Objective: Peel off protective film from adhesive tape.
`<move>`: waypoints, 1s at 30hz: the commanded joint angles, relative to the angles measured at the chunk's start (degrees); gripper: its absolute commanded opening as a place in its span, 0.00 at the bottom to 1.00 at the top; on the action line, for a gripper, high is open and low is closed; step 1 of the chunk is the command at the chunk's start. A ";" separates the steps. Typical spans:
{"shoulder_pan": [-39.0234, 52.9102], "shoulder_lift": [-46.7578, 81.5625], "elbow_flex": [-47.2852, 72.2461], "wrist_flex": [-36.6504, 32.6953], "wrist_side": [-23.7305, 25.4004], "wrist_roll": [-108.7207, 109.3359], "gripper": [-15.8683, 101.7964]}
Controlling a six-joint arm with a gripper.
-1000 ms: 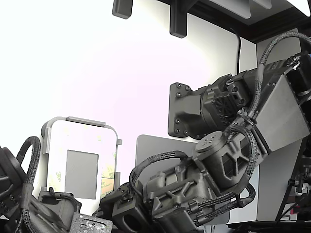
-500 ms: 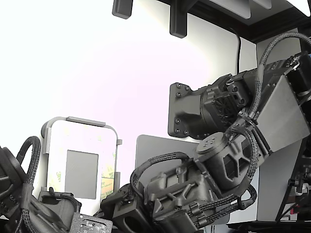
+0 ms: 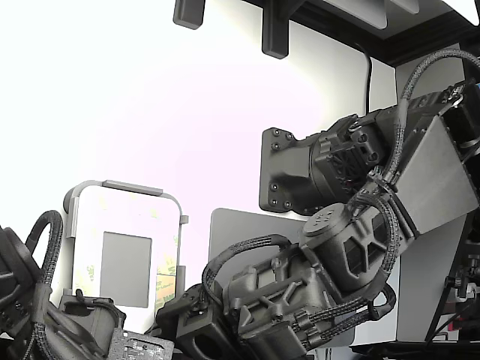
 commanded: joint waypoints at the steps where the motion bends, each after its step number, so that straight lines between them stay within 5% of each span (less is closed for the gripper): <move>1: -0.88 1.49 -0.97 -0.18 -0.09 -0.35 0.05; 30: -3.34 2.90 0.79 -0.79 -1.58 -2.99 0.05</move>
